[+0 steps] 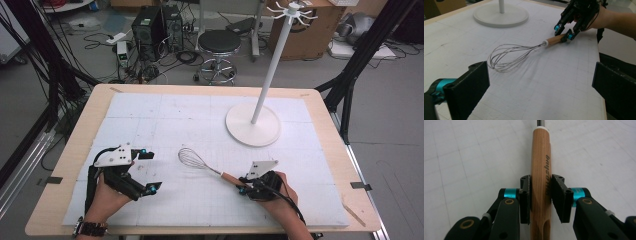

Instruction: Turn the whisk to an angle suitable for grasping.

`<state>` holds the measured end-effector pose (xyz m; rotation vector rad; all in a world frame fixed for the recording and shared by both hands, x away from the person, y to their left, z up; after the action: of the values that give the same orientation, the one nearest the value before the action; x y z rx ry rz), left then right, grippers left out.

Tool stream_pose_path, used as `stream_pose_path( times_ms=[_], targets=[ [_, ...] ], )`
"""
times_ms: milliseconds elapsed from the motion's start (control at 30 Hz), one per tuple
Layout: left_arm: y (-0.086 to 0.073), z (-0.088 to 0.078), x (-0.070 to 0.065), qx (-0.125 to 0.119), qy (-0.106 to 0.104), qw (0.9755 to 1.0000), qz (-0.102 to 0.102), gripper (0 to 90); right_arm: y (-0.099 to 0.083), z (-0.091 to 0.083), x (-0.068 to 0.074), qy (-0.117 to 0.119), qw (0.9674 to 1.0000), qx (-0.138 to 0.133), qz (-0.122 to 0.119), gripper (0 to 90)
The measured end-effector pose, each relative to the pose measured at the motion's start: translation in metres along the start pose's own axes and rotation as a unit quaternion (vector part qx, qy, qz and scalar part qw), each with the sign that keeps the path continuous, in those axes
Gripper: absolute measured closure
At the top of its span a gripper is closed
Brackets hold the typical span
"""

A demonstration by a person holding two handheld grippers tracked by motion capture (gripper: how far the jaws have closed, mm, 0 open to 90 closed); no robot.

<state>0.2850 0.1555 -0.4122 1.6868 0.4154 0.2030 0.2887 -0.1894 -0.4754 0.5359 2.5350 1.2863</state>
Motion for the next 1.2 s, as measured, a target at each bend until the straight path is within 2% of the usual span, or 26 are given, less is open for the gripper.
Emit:
stream_pose_path(
  times_ms=[100, 133, 233, 333, 533, 667, 767, 900, 967, 1067, 1200],
  targets=[
    [-0.001, -0.002, 0.000, 0.000, 0.002, 1.0000, -0.001, 1.7, 0.004, 0.007, 0.002, 0.003, 1.0000, 0.002, -0.004, 69.5],
    [-0.001, -0.003, 0.000, -0.002, 0.002, 1.0000, -0.001, 1.7, 0.010, 0.014, 0.003, 0.015, 0.9999, -0.004, -0.005, 69.4],
    [0.000, -0.003, 0.001, -0.002, 0.003, 1.0000, 0.000, 1.7, 0.017, 0.025, 0.005, 0.021, 0.9997, -0.005, -0.013, 69.4],
    [0.001, -0.002, 0.000, -0.002, 0.001, 1.0000, 0.002, 1.7, 0.024, 0.035, 0.009, 0.030, 0.9991, -0.007, -0.029, 69.4],
    [-0.002, -0.003, 0.001, -0.002, 0.000, 1.0000, -0.003, 1.7, 0.033, 0.044, 0.017, 0.037, 0.9984, -0.007, -0.043, 67.5],
    [-0.001, -0.002, 0.003, -0.004, 0.000, 1.0000, -0.002, 1.7, 0.037, 0.041, 0.019, 0.046, 0.9981, -0.022, -0.034, 58.2],
    [0.000, 0.000, 0.003, -0.004, -0.001, 1.0000, 0.000, 1.7, 0.034, 0.035, 0.019, 0.049, 0.9983, -0.020, -0.025, 54.6],
    [0.001, 0.001, 0.003, -0.004, -0.003, 1.0000, 0.000, 1.7, 0.018, 0.025, 0.018, 0.052, 0.9986, 0.003, -0.010, 51.9],
    [0.000, 0.002, 0.003, -0.002, -0.004, 1.0000, -0.001, 1.7, 0.013, 0.020, 0.017, 0.052, 0.9986, -0.006, 0.002, 52.6],
    [0.000, 0.003, 0.004, -0.001, -0.002, 1.0000, -0.002, 1.7, 0.010, 0.016, 0.014, 0.052, 0.9986, -0.003, 0.009, 56.4],
    [0.001, 0.004, 0.004, -0.003, -0.002, 1.0000, 0.000, 1.7, 0.010, 0.017, 0.013, 0.054, 0.9984, -0.004, 0.014, 66.9]
  ],
)
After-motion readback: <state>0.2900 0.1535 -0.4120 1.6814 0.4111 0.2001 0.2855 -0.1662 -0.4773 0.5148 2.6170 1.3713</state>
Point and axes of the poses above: each handheld gripper's, and its own axes: z roughly forward along the jaws, y roughly out of its top, x roughly to its left, the point moved 5 cm from there along z, roughly forward along the jaws, and after that the axes turned 13 degrees about -x, right-handed, at the moved point
